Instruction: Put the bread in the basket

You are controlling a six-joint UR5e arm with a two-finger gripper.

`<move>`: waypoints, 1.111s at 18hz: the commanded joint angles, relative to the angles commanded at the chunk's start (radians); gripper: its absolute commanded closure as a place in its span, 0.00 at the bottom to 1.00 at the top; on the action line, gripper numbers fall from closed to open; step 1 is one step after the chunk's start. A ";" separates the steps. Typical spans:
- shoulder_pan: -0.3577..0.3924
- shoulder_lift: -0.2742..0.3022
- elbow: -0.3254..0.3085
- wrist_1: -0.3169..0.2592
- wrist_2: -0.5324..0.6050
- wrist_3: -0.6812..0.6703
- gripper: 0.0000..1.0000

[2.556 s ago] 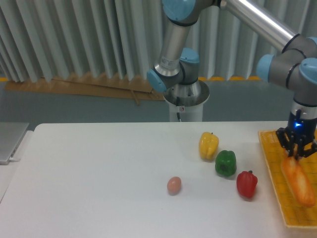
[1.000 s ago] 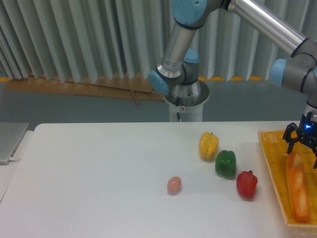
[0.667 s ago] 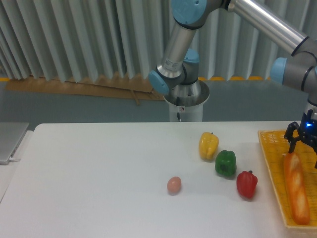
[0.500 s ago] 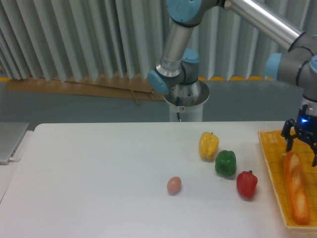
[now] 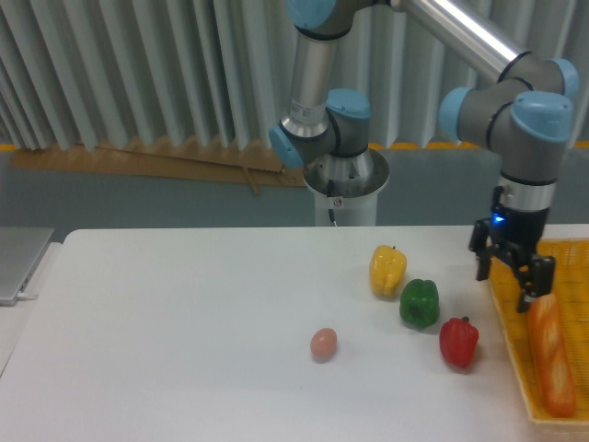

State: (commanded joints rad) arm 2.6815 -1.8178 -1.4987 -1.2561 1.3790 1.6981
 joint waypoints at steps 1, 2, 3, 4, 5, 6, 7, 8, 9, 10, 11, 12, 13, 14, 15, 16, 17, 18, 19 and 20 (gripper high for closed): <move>-0.014 0.003 0.000 -0.032 0.000 0.000 0.00; -0.020 0.006 0.000 -0.064 0.000 0.002 0.00; -0.022 0.017 -0.003 -0.097 0.002 0.011 0.00; -0.023 0.028 -0.009 -0.135 0.002 0.011 0.00; -0.029 0.040 -0.009 -0.173 0.002 0.012 0.00; -0.041 0.049 -0.009 -0.212 0.005 0.011 0.00; -0.049 0.063 -0.012 -0.233 0.015 0.011 0.00; -0.055 0.075 -0.014 -0.241 0.031 0.002 0.00; -0.066 0.089 -0.014 -0.243 0.055 0.000 0.00; -0.077 0.103 -0.012 -0.247 0.086 -0.002 0.00; -0.091 0.121 -0.014 -0.252 0.106 -0.006 0.00; -0.103 0.136 -0.017 -0.258 0.113 -0.014 0.00; -0.109 0.150 -0.018 -0.264 0.117 -0.017 0.00; -0.111 0.158 -0.021 -0.272 0.115 -0.017 0.00; -0.120 0.166 -0.026 -0.270 0.118 -0.015 0.00; -0.130 0.173 -0.032 -0.273 0.126 -0.015 0.00; -0.135 0.184 -0.035 -0.275 0.135 -0.015 0.00; -0.138 0.193 -0.035 -0.285 0.138 -0.017 0.00; -0.138 0.199 -0.035 -0.299 0.138 -0.017 0.00; -0.138 0.201 -0.035 -0.302 0.137 -0.017 0.00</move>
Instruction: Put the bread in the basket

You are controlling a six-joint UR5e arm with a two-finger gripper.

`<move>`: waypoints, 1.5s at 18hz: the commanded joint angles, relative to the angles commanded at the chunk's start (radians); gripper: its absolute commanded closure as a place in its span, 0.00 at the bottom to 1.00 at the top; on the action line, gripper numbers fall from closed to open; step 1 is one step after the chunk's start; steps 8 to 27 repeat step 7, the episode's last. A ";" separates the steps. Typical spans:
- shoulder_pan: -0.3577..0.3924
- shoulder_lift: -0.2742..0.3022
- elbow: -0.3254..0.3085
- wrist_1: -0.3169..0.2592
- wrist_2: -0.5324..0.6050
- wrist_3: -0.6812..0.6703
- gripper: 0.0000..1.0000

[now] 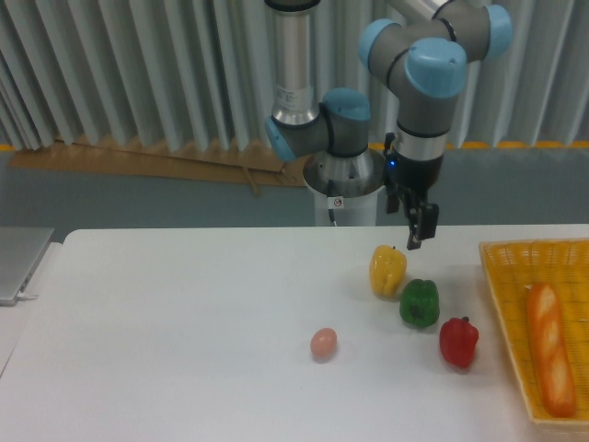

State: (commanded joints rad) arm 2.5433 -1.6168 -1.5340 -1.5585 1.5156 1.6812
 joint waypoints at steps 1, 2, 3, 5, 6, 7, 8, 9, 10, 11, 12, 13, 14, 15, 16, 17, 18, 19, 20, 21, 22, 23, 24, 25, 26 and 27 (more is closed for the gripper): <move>0.000 0.000 0.000 0.000 0.000 0.000 0.00; 0.000 0.000 -0.002 -0.002 0.000 0.002 0.00; 0.000 0.000 -0.002 -0.002 0.000 0.005 0.00; -0.005 0.000 -0.003 -0.006 0.002 0.003 0.00; -0.008 0.000 -0.003 -0.006 0.000 0.002 0.00; -0.008 0.000 -0.003 -0.006 0.000 0.002 0.00; -0.008 0.000 -0.003 -0.006 0.000 0.002 0.00; -0.008 0.000 -0.003 -0.006 0.000 0.002 0.00; -0.008 0.000 -0.003 -0.006 0.000 0.002 0.00; -0.008 0.000 -0.003 -0.006 0.000 0.002 0.00; -0.008 0.000 -0.003 -0.006 0.000 0.002 0.00; -0.008 0.000 -0.003 -0.006 0.000 0.002 0.00; -0.008 0.000 -0.003 -0.006 0.000 0.002 0.00; -0.008 0.000 -0.003 -0.006 0.000 0.002 0.00; -0.008 0.000 -0.003 -0.006 0.000 0.002 0.00; -0.008 0.000 -0.003 -0.006 0.000 0.002 0.00; -0.008 0.000 -0.003 -0.006 0.000 0.002 0.00; -0.008 0.000 -0.003 -0.006 0.000 0.002 0.00; -0.008 0.000 -0.003 -0.006 0.000 0.002 0.00; -0.008 0.000 -0.003 -0.006 0.000 0.002 0.00; -0.008 0.000 -0.003 -0.006 0.000 0.002 0.00; -0.008 0.000 -0.003 -0.006 0.000 0.002 0.00; -0.008 0.000 -0.003 -0.006 0.000 0.002 0.00; -0.008 0.000 -0.003 -0.006 0.000 0.002 0.00; -0.008 0.000 -0.003 -0.006 0.000 0.002 0.00; -0.008 0.000 -0.003 -0.006 0.000 0.002 0.00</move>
